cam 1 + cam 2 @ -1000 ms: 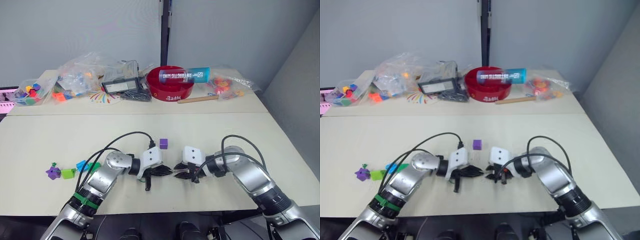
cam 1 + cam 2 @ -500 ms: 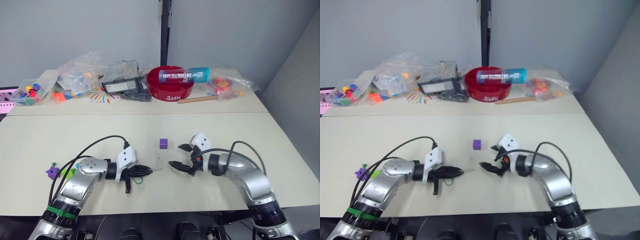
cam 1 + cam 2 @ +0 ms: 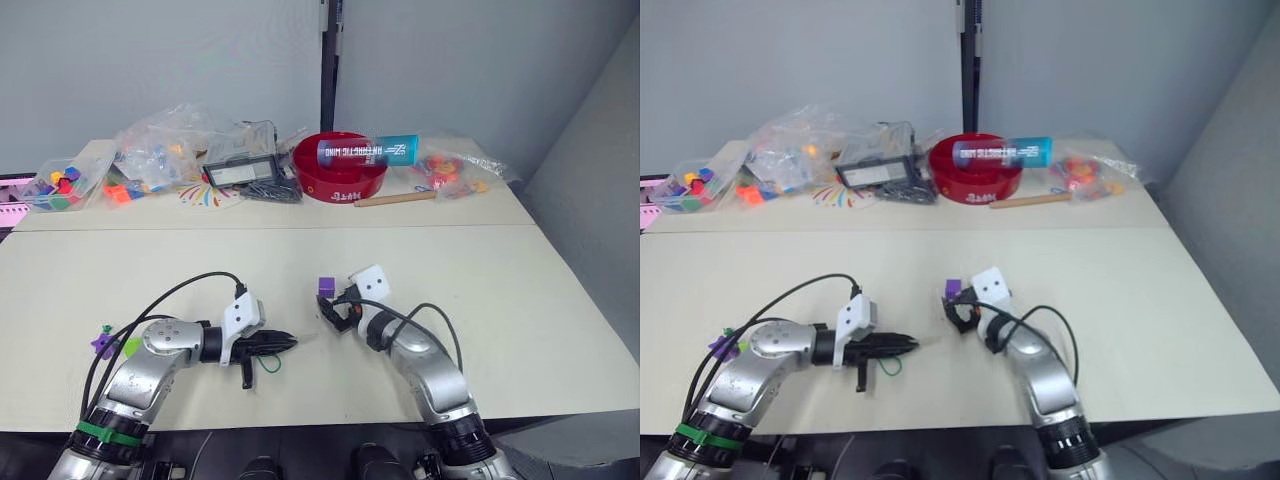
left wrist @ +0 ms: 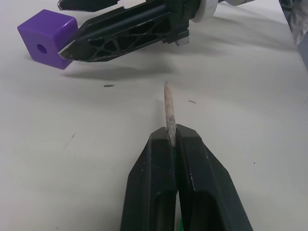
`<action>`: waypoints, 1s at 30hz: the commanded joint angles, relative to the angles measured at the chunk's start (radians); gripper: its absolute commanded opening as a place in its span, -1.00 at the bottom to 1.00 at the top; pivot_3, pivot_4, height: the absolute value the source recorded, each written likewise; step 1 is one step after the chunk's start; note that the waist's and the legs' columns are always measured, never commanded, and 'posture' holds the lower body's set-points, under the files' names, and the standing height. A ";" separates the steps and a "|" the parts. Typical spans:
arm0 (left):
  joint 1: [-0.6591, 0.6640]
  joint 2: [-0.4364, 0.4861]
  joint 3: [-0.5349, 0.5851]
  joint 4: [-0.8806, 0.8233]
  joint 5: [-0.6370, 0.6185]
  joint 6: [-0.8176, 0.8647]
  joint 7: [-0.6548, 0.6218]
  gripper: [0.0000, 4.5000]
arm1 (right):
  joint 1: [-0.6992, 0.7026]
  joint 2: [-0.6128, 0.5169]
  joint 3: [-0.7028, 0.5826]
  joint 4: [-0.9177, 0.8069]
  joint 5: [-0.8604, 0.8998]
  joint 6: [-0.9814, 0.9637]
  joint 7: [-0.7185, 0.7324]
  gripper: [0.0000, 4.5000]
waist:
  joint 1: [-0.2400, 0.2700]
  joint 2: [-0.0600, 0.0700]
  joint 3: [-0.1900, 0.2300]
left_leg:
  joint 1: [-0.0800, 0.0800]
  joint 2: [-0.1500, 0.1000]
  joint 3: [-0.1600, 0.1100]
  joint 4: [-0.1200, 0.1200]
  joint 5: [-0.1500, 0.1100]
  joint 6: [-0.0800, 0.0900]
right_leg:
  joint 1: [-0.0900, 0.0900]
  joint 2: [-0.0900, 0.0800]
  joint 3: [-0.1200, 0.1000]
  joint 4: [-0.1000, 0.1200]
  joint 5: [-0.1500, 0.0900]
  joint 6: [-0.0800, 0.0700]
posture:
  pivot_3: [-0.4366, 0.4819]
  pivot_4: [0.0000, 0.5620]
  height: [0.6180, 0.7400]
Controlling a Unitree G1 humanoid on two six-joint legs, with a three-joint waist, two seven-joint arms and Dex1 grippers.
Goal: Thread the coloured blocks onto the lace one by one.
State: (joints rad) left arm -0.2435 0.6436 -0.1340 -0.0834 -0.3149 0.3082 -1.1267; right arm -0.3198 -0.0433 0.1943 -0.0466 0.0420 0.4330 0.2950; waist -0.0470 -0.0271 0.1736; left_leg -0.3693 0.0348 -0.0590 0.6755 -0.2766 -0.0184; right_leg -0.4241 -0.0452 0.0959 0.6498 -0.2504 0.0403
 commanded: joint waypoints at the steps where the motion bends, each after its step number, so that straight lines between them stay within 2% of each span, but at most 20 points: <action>1: -0.004 0.014 0.023 -0.032 -0.013 -0.005 -0.002 -1.00 | -0.029 0.016 0.003 0.019 0.002 -0.046 -0.003 0.99 | -0.001 0.000 0.000 | 0.000 0.000 0.000 0.000 0.000 0.000 | 0.000 0.000 0.000 0.000 0.000 0.000 | -0.05 -0.47 1.00; 8: -0.004 0.023 0.026 -0.027 -0.016 -0.010 -0.004 -1.00 | -0.060 0.027 0.016 0.089 -0.018 -0.100 -0.011 0.99 | -0.002 0.000 0.000 | 0.000 0.000 0.000 0.000 0.000 0.000 | 0.000 0.000 0.000 0.000 0.000 0.000 | -0.05 -0.47 1.00; 13: 0.000 0.027 0.028 -0.030 -0.019 -0.009 -0.004 -1.00 | -0.093 0.007 0.016 0.136 -0.005 -0.114 0.042 0.99 | -0.003 0.000 0.000 | 0.000 0.000 0.000 0.000 0.000 0.000 | 0.000 0.000 0.000 0.000 0.000 0.000 | -0.05 -0.47 1.00; 19: -0.001 0.029 0.025 -0.029 -0.018 -0.009 -0.006 -1.00 | -0.151 -0.129 0.023 0.223 0.045 -0.161 0.299 0.99 | -0.004 0.000 0.000 | 0.000 0.000 0.000 0.000 0.000 0.000 | 0.001 0.000 0.000 0.000 0.000 0.000 | -0.05 -0.47 1.00; 24: 0.002 0.029 0.024 -0.029 -0.018 -0.013 -0.007 -1.00 | -0.327 -0.216 0.028 0.492 0.036 -0.282 0.499 0.99 | -0.014 0.000 0.000 | 0.001 0.000 0.000 0.000 0.000 0.000 | 0.001 0.000 0.000 0.000 0.001 0.000 | -0.05 -0.47 1.00; 30: 0.030 0.036 0.034 -0.055 -0.023 -0.010 -0.002 -1.00 | -0.489 -0.213 0.036 0.759 0.033 -0.400 0.696 0.99 | -0.024 0.000 0.000 | 0.001 0.000 0.000 -0.001 0.000 0.000 | 0.000 0.000 0.000 0.000 0.001 0.000 | -0.05 -0.47 1.00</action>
State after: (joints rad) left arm -0.2198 0.6688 -0.1246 -0.1007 -0.3184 0.3058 -1.1284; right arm -0.7879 -0.2618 0.2285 0.6803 0.0711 0.0754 0.9471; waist -0.0712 -0.0271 0.1736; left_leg -0.3687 0.0350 -0.0592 0.6748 -0.2767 -0.0183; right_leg -0.4238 -0.0451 0.0957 0.6499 -0.2493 0.0399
